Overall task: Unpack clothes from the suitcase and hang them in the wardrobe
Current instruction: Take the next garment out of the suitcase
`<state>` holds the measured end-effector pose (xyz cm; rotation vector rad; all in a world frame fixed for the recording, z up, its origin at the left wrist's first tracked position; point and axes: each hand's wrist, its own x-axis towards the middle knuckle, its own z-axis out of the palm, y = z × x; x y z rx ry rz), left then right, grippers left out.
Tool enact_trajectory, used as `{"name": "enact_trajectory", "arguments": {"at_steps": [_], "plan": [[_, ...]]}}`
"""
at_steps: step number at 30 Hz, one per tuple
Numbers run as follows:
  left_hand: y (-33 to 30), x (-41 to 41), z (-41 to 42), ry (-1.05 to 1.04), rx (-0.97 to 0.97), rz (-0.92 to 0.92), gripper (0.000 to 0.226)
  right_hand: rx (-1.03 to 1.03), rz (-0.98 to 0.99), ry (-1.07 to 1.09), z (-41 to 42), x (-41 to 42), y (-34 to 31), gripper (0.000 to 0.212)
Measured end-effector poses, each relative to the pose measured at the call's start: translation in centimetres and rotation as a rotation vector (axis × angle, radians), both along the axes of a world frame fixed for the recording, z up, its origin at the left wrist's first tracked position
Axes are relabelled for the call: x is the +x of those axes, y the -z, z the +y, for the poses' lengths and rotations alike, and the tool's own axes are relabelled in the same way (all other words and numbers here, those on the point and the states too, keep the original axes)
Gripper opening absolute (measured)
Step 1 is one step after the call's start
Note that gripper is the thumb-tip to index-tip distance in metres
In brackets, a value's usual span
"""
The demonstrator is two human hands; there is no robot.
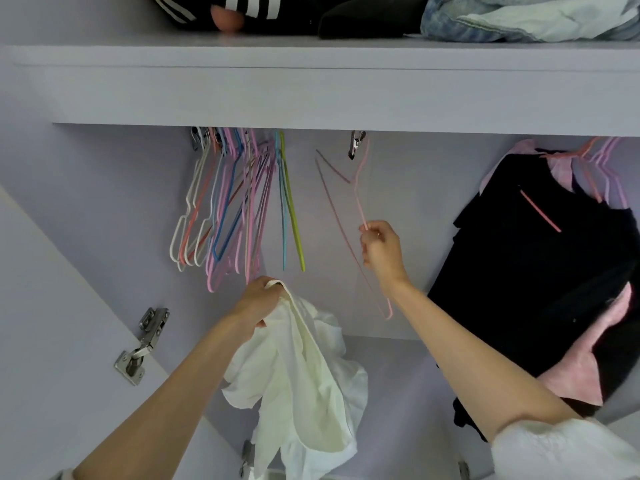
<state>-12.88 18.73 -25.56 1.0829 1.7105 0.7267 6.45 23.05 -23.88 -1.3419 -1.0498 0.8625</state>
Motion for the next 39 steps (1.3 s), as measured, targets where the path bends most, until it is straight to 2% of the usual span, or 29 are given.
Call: {"name": "enact_trajectory", "arguments": {"at_steps": [1,4,6,8,10,12,16,20,28,33,39], "plan": [[0.2,0.1,-0.1,0.001,0.004,0.006,0.015,0.013,0.003,0.029,-0.7,0.2,1.0,0.009],[1.0,0.5,-0.4,0.008,0.036,0.038,0.012,0.065,0.038,0.05,-3.0,1.2,3.9,0.04],[1.6,0.8,-0.6,0.01,0.059,0.052,0.012,0.06,0.107,0.004,-4.0,1.7,4.5,0.031],[1.9,1.0,-0.8,-0.007,0.083,0.053,0.012,0.008,0.149,0.053,-4.5,2.2,4.4,0.022],[2.3,1.3,-0.7,-0.027,0.091,0.059,0.012,-0.076,0.15,0.166,-4.5,3.2,5.1,0.033],[2.6,1.3,-0.6,-0.053,0.09,0.069,0.011,-0.165,0.068,0.23,-4.9,4.4,6.1,0.042],[3.7,1.2,-0.3,-0.108,0.074,0.068,0.02,-0.307,-0.105,0.214,-6.3,6.5,8.0,0.045],[4.5,1.2,-0.1,-0.141,0.067,0.055,0.024,-0.37,-0.086,0.229,-7.2,7.8,9.0,0.05],[4.5,1.8,-0.3,-0.163,0.111,0.14,0.022,-0.307,-0.189,0.148,-7.8,7.8,8.4,0.048],[4.0,1.3,-0.3,-0.213,0.136,0.172,0.026,-0.286,-0.146,0.19,-7.6,7.5,8.3,0.05],[3.7,1.7,-0.4,-0.225,0.121,0.13,0.013,-0.229,-0.298,0.105,-7.5,6.0,8.1,0.049]]}}
